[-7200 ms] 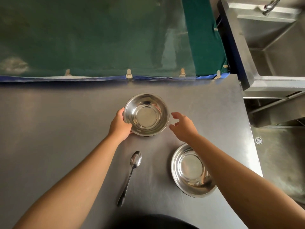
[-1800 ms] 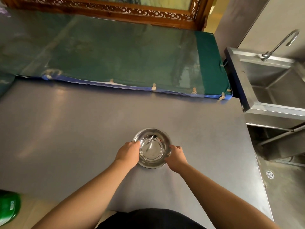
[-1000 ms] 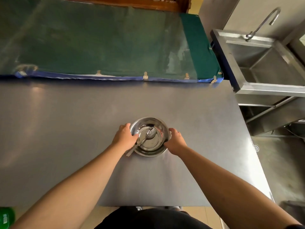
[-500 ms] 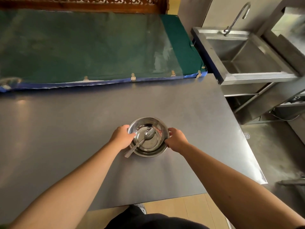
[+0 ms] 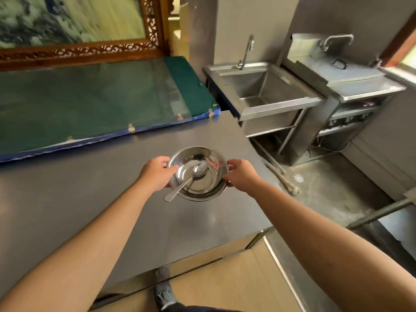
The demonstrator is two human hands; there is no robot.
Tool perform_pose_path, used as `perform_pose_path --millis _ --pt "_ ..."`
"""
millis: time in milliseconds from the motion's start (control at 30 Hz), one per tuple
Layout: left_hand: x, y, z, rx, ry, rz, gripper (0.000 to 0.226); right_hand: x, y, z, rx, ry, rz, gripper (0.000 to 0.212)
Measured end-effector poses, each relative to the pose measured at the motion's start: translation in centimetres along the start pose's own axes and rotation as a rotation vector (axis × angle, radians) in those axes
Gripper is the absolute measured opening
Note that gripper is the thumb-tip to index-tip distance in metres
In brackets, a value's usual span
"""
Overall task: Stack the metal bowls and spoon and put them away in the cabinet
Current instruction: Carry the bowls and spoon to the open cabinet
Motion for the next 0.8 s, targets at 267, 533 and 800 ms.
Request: perform_pose_path --millis 267,533,800 --pt "-13.6 10.0 -5.3 -0.117 -0.111 0.023 0.050 16.4 7.0 -8.4 -0.017 0.186 -0.004 0.037" --pt "-31.2 19.6 -11.9 -0.234 -0.398 -0.047 0.042 32.1 17.0 -18.5 -0.119 0.441 0.095 0.024" --pt "-48.3 27.1 -18.3 -0.399 -0.680 0.019 0.025 43.2 27.5 -28.3 -0.263 0.700 0.205 0.026"
Point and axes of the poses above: each hand's wrist, its own z-axis towards the middle knuckle, its own x-axis out of the back of the hand, y = z × x, the point moved 9 cm from there along z, towards the middle knuckle, and after that the axes turned 5 degrees about -z, right-handed, at the moved point
